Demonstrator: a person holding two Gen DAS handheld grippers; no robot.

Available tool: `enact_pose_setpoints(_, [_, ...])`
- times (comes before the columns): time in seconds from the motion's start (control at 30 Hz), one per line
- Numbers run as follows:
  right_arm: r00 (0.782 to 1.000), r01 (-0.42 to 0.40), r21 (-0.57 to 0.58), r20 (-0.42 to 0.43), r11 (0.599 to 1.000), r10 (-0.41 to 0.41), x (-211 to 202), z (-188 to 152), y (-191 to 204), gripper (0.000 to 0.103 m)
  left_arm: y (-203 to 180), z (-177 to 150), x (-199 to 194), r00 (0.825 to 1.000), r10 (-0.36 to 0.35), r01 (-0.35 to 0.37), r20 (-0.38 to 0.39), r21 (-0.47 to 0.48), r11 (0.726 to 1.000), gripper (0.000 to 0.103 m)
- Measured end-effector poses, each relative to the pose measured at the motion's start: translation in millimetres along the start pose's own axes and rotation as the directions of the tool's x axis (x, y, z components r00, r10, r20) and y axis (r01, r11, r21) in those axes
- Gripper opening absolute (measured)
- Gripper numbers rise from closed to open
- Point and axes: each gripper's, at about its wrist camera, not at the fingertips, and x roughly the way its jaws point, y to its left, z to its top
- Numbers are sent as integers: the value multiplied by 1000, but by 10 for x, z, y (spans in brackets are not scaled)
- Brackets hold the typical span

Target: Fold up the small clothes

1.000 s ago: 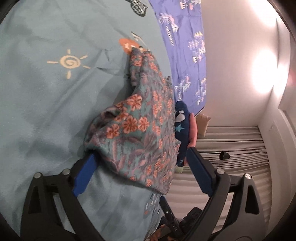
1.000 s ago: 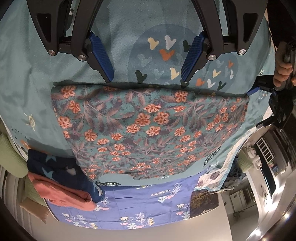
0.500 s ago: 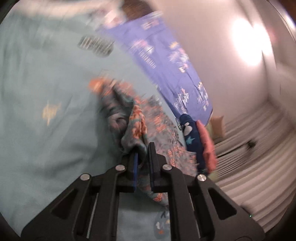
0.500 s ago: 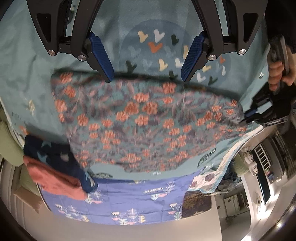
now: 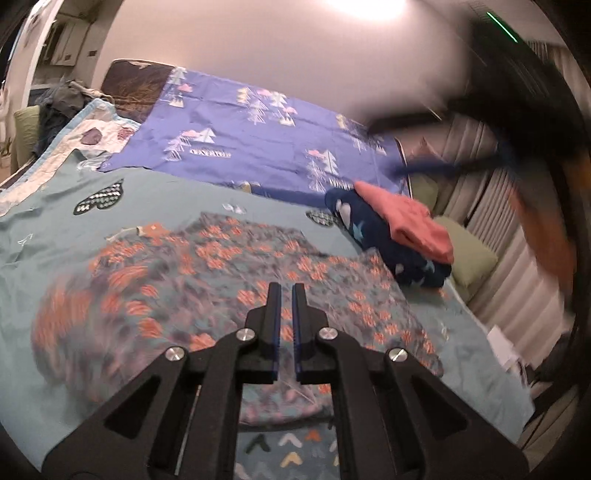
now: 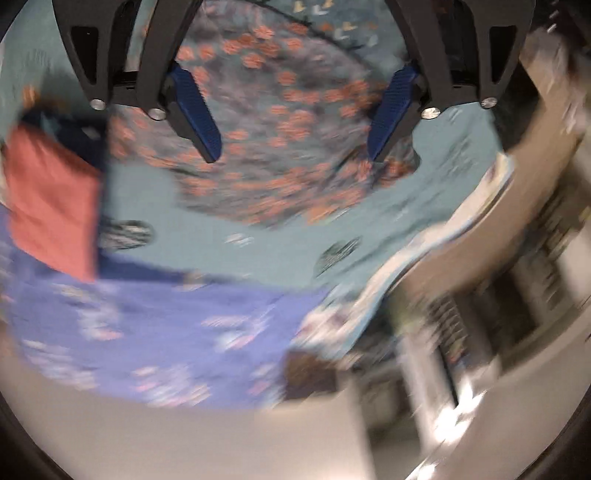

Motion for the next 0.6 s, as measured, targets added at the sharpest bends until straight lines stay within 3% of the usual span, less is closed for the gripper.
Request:
enact_pose_setpoints(0.1, [990,68,-94,-118,993,-79,372,343,213,84,27,-134,-43,997,-32,30,-77,-28,999,7])
enact_pose_setpoints(0.17, [988,53,-141,-137,989,-73,567,417,408,84,145,-233,-263,997,1,-7,-75,-77,997,16])
enact_pose_setpoints(0.23, [990,7,-163,-140,987,-30,692,371,557,84,463,-358,-519,997,-5,-12,-75,-221,975,57])
enact_pose_setpoints(0.27, [988,-17,-170,-153,985,-9,810,314,645,84,615,-415,-618,998,-13,-6,-63,-294,956,60])
enact_pose_setpoints(0.37, [980,-56,-181,-198,982,19,1070,112,799,84,1228,-567,-765,996,-18,-32,-91,-520,854,60])
enact_pose_setpoints(0.4, [977,-65,-192,-211,979,24,1151,42,866,84,1443,-640,-753,993,-80,9,-87,-619,785,60])
enact_pose_setpoints(0.43, [975,-67,-199,-219,978,22,1207,-13,897,84,1641,-731,-703,983,-167,64,-73,-716,695,60])
enact_pose_setpoints(0.47, [973,-73,-206,-231,976,24,1270,-69,956,84,1745,-787,-653,974,-218,93,-64,-765,637,60])
enact_pose_setpoints(0.5, [971,-81,-207,-236,975,31,1286,-102,978,84,1835,-838,-588,967,-245,94,-70,-796,598,60])
enact_pose_setpoints(0.6, [969,-98,-201,-240,975,48,1292,-135,1032,84,1870,-834,-509,960,-280,150,-27,-793,591,61])
